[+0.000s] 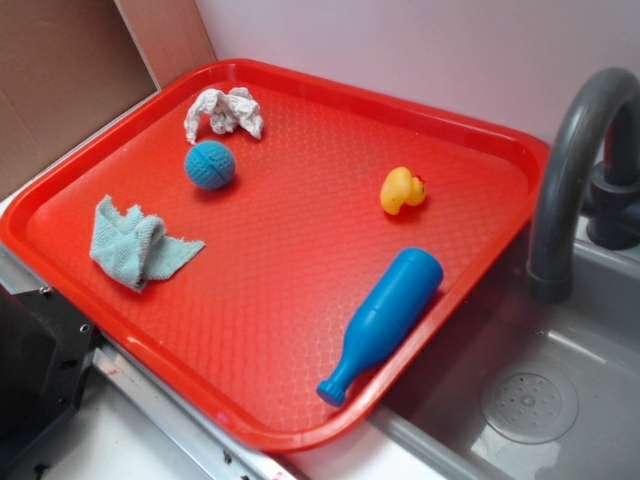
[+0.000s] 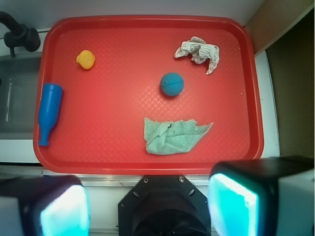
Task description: Grab the yellow duck.
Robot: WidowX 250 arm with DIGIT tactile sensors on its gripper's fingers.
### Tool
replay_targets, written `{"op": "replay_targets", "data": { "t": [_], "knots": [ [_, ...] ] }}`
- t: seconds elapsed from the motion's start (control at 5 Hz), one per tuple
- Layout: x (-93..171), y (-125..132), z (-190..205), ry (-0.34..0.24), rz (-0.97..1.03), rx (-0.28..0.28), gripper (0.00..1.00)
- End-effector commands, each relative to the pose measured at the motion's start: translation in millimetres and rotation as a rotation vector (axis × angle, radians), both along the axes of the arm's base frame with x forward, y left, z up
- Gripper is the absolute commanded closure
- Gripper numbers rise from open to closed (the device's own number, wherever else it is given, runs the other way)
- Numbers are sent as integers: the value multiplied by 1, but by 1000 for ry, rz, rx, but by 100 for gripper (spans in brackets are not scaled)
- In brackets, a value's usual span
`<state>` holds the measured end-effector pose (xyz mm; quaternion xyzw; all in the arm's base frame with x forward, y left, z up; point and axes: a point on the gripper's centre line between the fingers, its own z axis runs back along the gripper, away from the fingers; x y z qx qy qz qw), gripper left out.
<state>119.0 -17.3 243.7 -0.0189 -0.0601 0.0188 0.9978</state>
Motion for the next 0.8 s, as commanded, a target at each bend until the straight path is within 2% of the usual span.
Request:
{"op": "replay_targets", "data": {
  "t": [0.0,0.2,0.4,0.6],
  "knots": [
    [0,0,0,0,0,0,0],
    [18,-2,-10,-49,-19,26,0],
    [41,-13,-28,-151,-32,30,0],
    [65,-30,-42,-194,-152,26,0]
  ]
}}
